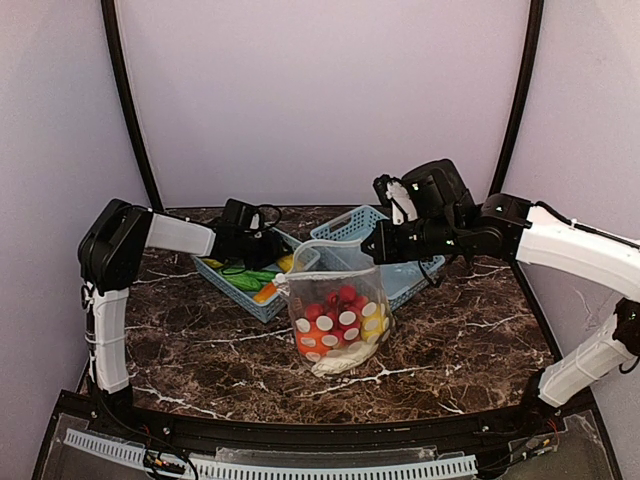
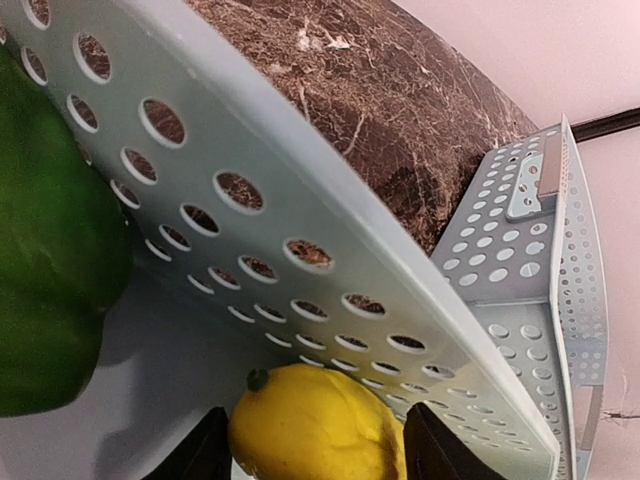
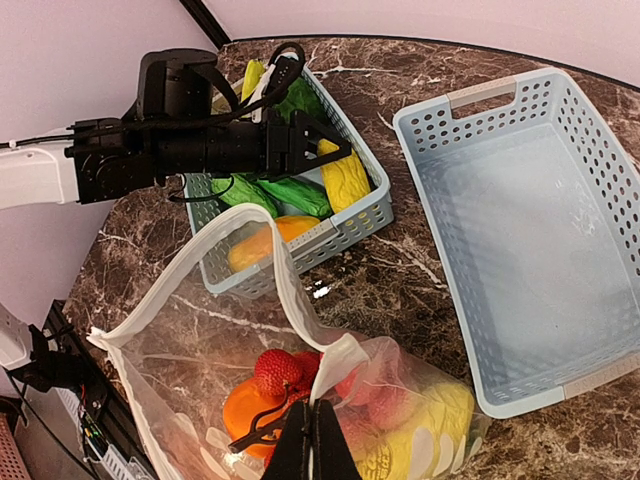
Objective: Place the food in the zip-top bag and seal the zipper
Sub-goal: Pick up the fake fruit from the bin, then place the fake fruit in the zipper food storage bag.
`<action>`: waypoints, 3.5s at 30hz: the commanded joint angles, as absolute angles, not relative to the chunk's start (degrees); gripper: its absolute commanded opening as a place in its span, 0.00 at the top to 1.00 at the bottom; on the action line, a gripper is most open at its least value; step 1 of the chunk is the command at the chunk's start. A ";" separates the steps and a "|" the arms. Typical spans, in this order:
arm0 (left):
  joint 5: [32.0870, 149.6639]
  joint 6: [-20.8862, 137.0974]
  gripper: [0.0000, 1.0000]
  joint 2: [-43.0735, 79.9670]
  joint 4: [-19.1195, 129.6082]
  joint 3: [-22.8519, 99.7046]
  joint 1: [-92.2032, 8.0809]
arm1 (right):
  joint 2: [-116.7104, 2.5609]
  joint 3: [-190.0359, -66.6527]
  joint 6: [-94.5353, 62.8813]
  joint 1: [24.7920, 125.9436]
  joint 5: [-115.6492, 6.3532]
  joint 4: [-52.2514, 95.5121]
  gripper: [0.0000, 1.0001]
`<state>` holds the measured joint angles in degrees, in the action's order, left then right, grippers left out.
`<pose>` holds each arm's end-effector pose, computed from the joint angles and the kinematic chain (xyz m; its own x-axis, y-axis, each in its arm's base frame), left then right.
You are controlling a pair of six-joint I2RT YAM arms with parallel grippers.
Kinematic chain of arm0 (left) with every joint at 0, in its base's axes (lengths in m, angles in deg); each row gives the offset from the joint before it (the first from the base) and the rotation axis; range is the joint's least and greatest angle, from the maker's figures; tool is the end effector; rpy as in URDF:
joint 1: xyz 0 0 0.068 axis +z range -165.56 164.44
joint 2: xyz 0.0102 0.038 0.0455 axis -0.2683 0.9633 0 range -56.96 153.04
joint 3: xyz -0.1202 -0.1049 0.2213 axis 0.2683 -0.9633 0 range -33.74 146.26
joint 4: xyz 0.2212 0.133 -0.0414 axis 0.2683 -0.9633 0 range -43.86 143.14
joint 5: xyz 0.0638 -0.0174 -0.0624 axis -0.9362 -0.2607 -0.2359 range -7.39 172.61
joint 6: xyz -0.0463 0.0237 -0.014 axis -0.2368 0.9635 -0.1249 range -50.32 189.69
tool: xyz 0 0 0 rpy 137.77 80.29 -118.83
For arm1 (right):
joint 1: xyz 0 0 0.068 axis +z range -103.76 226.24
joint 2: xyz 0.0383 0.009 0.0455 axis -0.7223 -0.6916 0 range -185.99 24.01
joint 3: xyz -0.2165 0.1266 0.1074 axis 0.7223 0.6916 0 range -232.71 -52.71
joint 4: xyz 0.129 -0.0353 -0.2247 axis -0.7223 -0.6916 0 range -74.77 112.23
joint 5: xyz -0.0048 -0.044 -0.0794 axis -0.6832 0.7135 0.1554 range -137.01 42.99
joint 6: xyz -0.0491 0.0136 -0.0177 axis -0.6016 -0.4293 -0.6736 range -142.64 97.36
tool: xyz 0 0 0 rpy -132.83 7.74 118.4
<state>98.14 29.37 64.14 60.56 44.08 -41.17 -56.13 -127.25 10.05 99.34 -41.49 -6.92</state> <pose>0.4140 -0.2090 0.1519 -0.7987 -0.3085 -0.5166 0.1249 0.7549 -0.6439 0.1916 0.2493 0.3470 -0.6922 -0.0266 -0.7212 -0.4452 0.8023 0.3976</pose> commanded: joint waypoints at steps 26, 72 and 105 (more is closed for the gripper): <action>99.65 31.60 0.75 48.58 72.01 34.15 -40.87 | -55.12 -126.28 10.63 99.06 -41.11 -3.92 1.00; 94.91 50.13 0.80 29.19 81.59 25.77 -68.30 | -53.32 -125.76 10.76 99.06 -43.07 -1.97 1.00; 94.09 53.20 0.44 34.64 71.25 29.96 -71.91 | -52.18 -124.52 11.22 99.07 -42.64 -1.56 1.00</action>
